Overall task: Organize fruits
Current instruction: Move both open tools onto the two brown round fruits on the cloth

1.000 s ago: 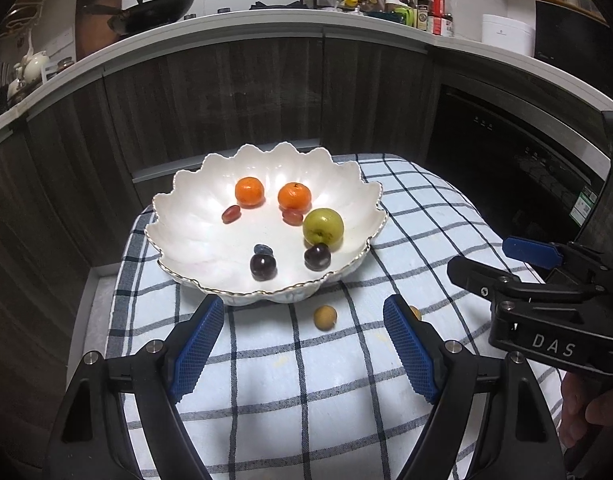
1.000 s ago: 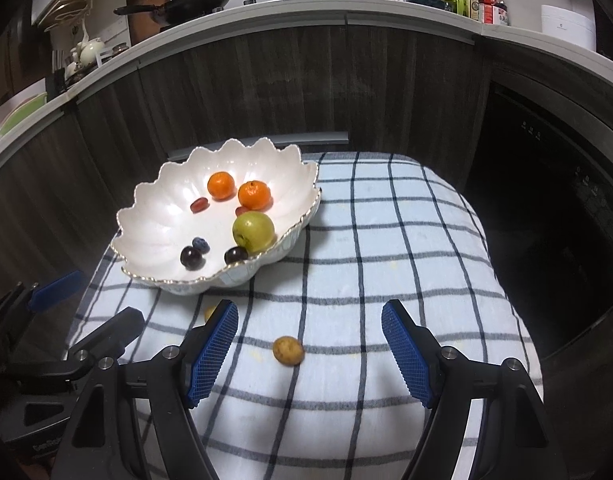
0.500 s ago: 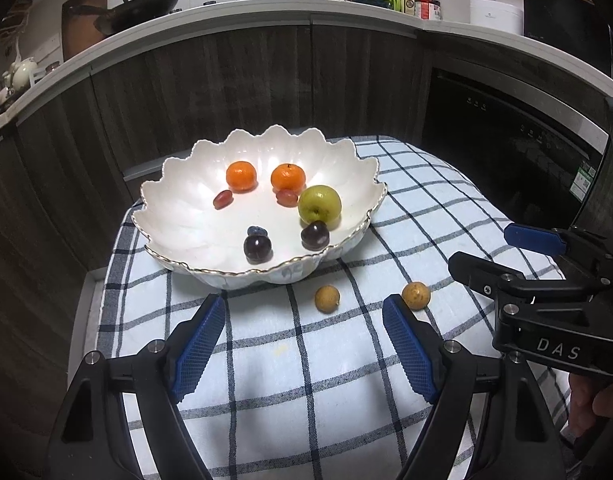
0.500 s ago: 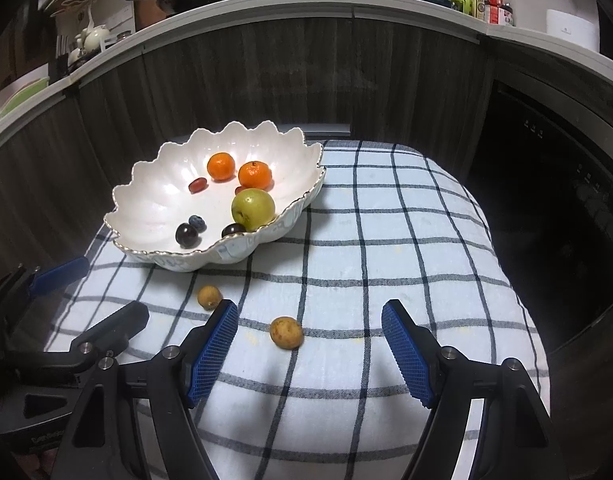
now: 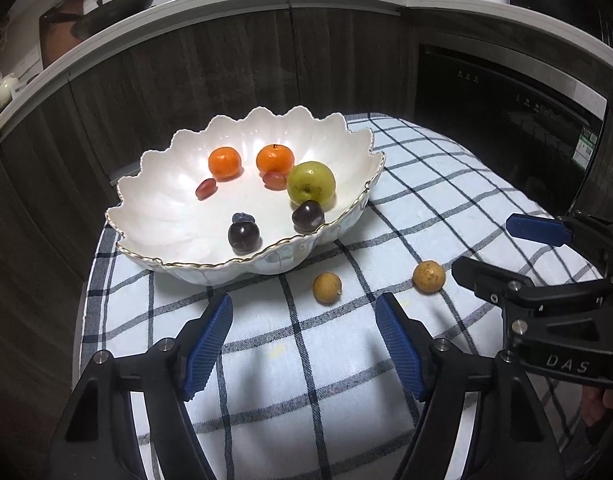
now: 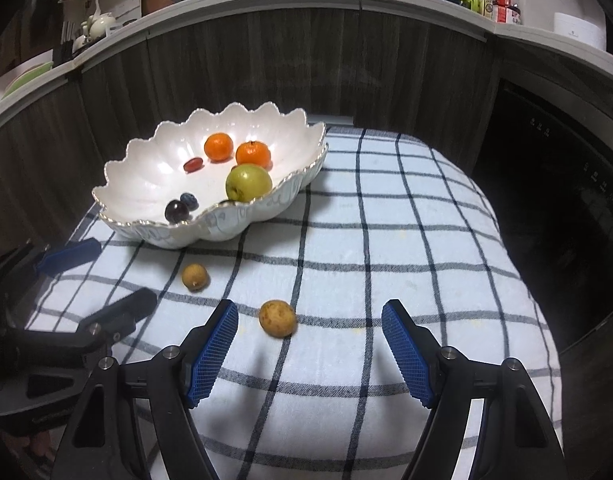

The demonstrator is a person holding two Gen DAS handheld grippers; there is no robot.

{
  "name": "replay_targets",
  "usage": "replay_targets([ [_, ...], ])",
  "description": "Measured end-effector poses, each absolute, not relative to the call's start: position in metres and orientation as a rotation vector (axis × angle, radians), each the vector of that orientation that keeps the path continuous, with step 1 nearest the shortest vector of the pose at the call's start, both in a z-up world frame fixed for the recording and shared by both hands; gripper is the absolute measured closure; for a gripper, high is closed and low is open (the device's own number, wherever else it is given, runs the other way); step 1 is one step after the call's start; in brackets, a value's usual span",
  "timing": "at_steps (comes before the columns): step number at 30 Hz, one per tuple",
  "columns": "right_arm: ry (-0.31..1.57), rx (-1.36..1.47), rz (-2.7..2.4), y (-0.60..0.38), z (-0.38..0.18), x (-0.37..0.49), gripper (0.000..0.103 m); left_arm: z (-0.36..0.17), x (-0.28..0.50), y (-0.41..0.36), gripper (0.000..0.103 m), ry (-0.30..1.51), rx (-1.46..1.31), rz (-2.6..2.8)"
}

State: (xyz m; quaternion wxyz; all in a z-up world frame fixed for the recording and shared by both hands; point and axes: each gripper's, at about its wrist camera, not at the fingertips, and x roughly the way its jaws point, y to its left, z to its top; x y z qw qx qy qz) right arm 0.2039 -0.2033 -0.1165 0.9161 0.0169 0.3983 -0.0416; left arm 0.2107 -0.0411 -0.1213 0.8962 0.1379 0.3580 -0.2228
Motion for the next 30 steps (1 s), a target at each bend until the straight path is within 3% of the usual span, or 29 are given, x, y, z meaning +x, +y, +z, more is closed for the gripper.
replay_targets([
  [25,0.818,-0.031,-0.041,-0.198,-0.144,0.211,0.029,-0.152,0.229,-0.060,0.043,0.757,0.416,-0.541],
  [30,0.832,-0.037,-0.009,-0.195,-0.149,0.214,0.038,-0.157,0.233,-0.061,0.044,0.766,0.416,-0.561],
])
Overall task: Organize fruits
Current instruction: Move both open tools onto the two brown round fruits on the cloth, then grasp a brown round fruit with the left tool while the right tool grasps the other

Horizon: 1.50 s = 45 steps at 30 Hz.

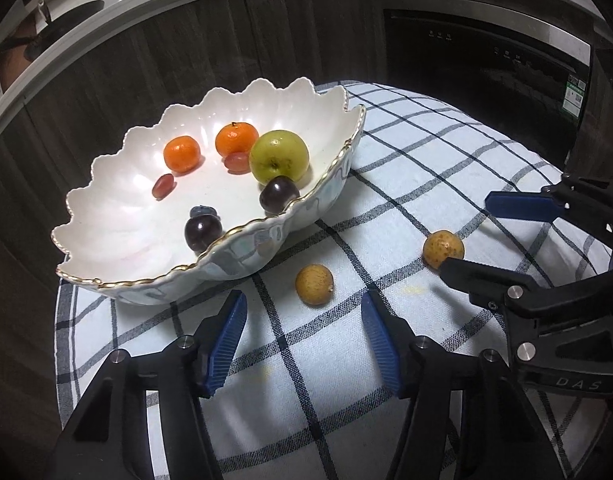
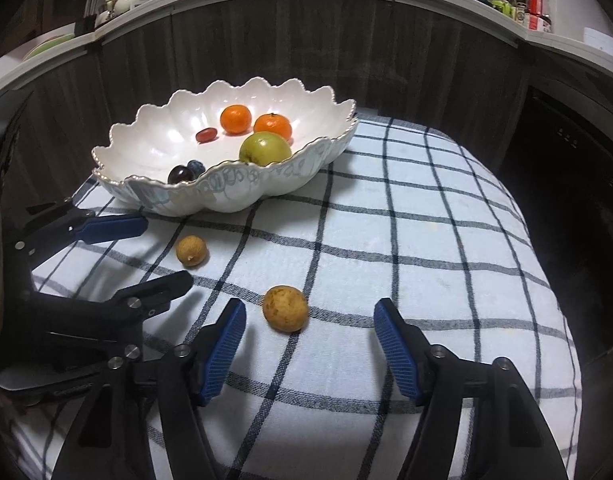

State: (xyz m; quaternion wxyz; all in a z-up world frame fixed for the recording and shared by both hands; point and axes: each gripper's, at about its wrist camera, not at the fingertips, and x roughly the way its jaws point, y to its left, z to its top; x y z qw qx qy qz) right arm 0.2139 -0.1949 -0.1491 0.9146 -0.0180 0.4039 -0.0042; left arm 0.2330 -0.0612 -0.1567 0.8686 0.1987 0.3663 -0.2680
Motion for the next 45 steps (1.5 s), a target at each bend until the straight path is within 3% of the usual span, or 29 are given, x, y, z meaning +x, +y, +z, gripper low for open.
replay_targets([
  [5,0.851,-0.021,0.007,-0.196,-0.156,0.218,0.045,-0.160,0.236,-0.065,0.045,0.773,0.425,-0.579],
  [8,0.864,-0.005,0.026,-0.197,-0.158,0.221,0.049,-0.161,0.239,-0.069,0.051,0.782,0.431,-0.596],
  [20,0.895,0.027,0.052,-0.197,-0.164,0.229,0.055,-0.165,0.248,-0.075,0.062,0.802,0.433,-0.633],
  [26,0.906,0.021,0.070,-0.193,-0.165,0.231,0.066,-0.165,0.248,-0.076,0.070,0.808,0.429,-0.649],
  [29,0.907,0.025,0.067,-0.194,-0.165,0.232,0.070,-0.165,0.247,-0.077,0.080,0.809,0.433,-0.643],
  [32,0.905,0.038,0.066,-0.196,-0.164,0.232,0.075,-0.165,0.247,-0.075,0.080,0.814,0.417,-0.634],
  [45,0.896,0.032,0.062,-0.196,-0.157,0.226,0.076,-0.163,0.233,-0.073,0.081,0.826,0.401,-0.608],
])
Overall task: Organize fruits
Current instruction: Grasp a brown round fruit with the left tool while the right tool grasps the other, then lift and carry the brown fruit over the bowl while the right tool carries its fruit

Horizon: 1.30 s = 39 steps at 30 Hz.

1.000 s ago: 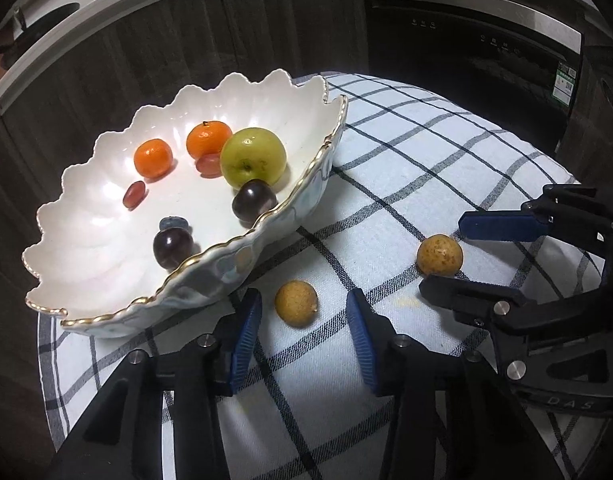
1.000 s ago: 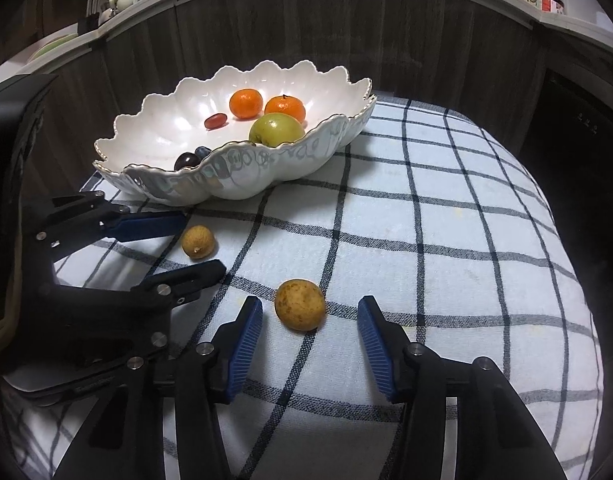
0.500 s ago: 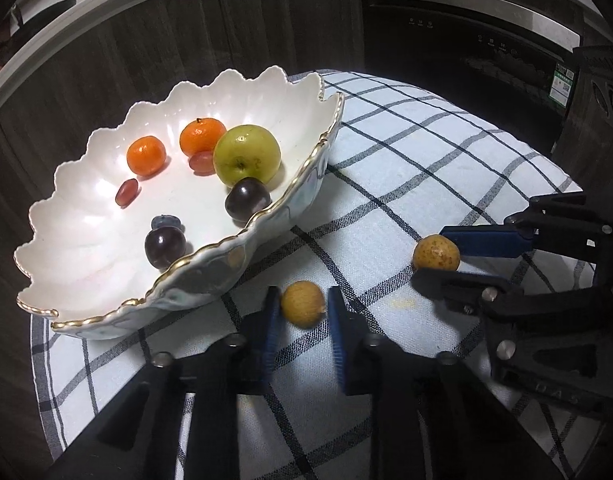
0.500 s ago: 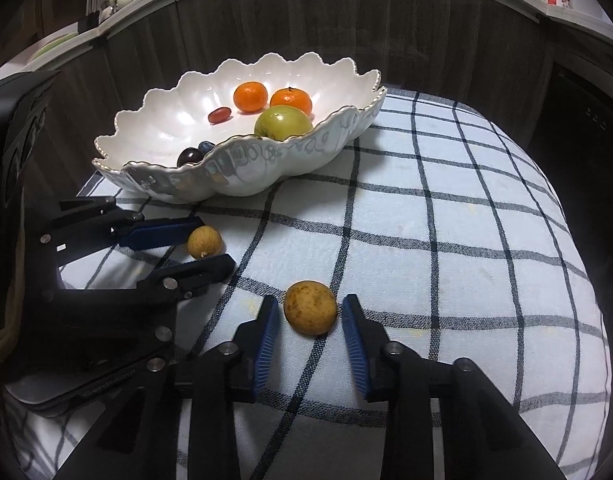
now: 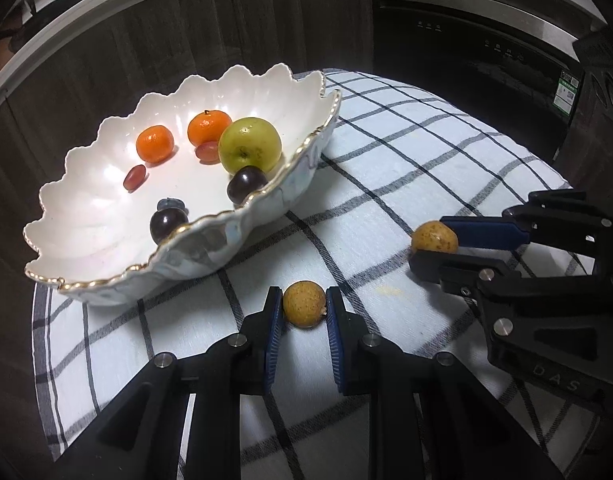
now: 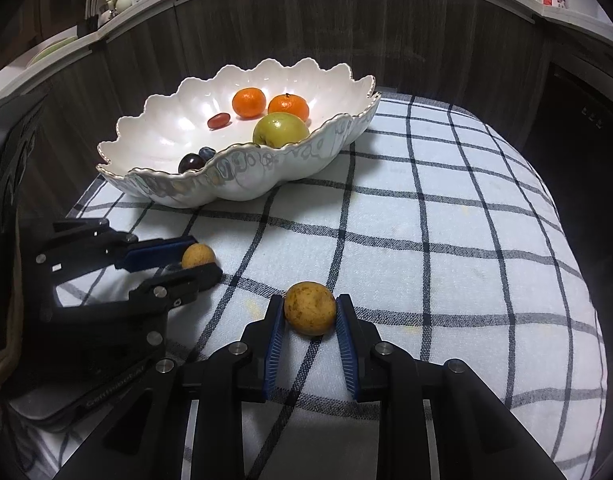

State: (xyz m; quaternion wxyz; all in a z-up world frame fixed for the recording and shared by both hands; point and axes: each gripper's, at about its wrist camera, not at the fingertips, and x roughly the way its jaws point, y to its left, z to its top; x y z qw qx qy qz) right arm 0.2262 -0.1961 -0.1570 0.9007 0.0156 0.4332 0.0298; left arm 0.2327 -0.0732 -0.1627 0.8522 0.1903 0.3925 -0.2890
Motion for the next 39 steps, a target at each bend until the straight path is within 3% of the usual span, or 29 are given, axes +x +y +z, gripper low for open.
replay_targets([
  [39,0.772,-0.002,0.076,-0.184,-0.082,0.195,0.076,-0.092,0.193,-0.033,0.081,0.788,0.226,-0.382],
])
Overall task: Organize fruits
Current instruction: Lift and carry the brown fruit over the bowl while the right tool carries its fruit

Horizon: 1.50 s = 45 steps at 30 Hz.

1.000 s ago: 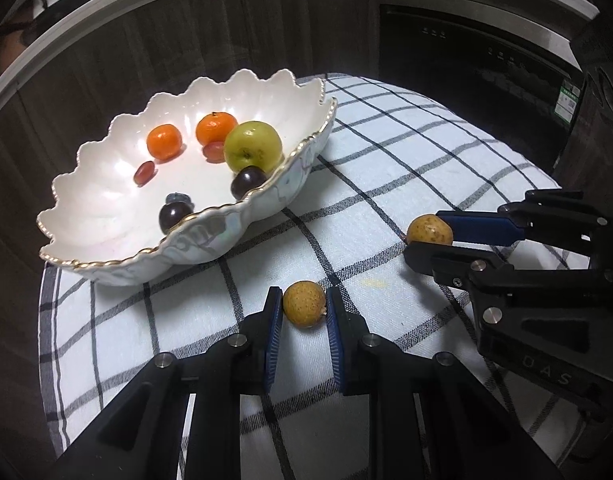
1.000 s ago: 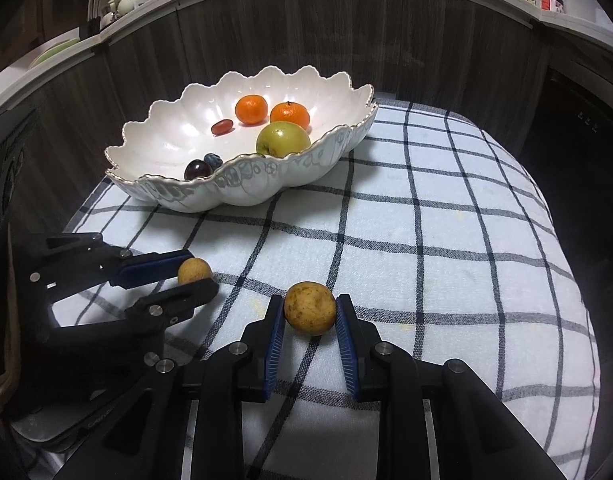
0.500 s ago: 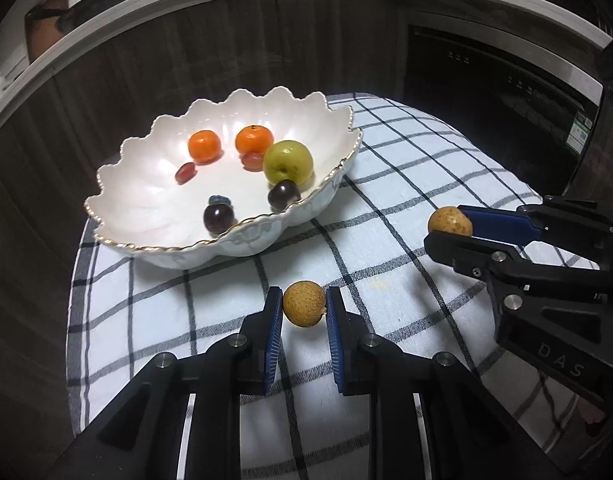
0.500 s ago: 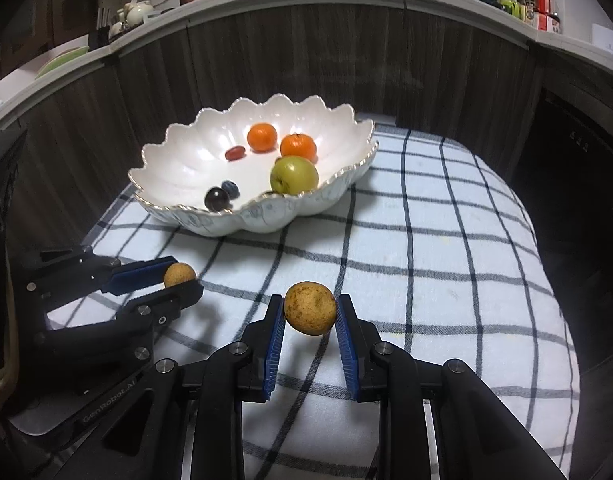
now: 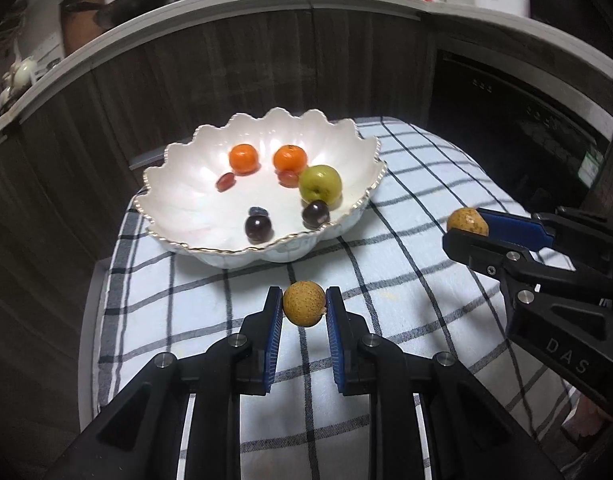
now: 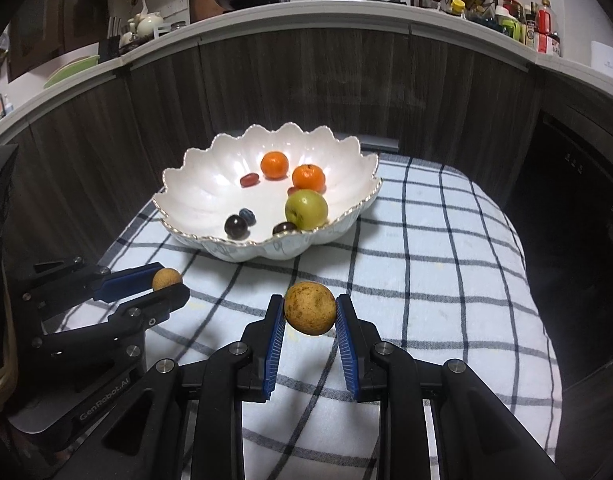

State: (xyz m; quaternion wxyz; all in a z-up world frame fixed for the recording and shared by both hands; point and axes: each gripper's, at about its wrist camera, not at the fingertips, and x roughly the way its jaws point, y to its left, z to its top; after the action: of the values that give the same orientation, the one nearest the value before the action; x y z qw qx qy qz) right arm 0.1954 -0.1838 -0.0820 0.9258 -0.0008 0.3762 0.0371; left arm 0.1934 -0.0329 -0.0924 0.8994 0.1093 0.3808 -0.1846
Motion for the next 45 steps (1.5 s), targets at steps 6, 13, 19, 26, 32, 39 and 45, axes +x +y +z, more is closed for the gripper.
replay_targets([
  [6,0.749,-0.007,0.083,-0.181,-0.069,0.195,0.076,-0.079,0.192,-0.023,0.081,0.776,0.206,-0.342],
  [13,0.729,-0.007,0.092,-0.179,-0.055,0.200,0.076,-0.062,0.197,-0.018,0.081,0.747,0.196,-0.315],
  [19,0.717,0.002,0.092,-0.180,-0.044,0.211,0.076,-0.050,0.208,-0.016,0.081,0.730,0.188,-0.286],
  [26,0.719,0.018,0.081,-0.185,-0.039,0.231,0.076,-0.042,0.223,-0.014,0.081,0.718,0.185,-0.265],
  [32,0.721,0.022,0.074,-0.186,-0.035,0.245,0.076,-0.039,0.237,-0.014,0.081,0.715,0.175,-0.253],
  [39,0.723,0.022,0.066,-0.186,-0.033,0.265,0.076,-0.040,0.256,-0.009,0.081,0.726,0.148,-0.227],
  [45,0.726,0.020,0.055,-0.186,-0.032,0.281,0.076,-0.042,0.276,-0.008,0.081,0.733,0.135,-0.209],
])
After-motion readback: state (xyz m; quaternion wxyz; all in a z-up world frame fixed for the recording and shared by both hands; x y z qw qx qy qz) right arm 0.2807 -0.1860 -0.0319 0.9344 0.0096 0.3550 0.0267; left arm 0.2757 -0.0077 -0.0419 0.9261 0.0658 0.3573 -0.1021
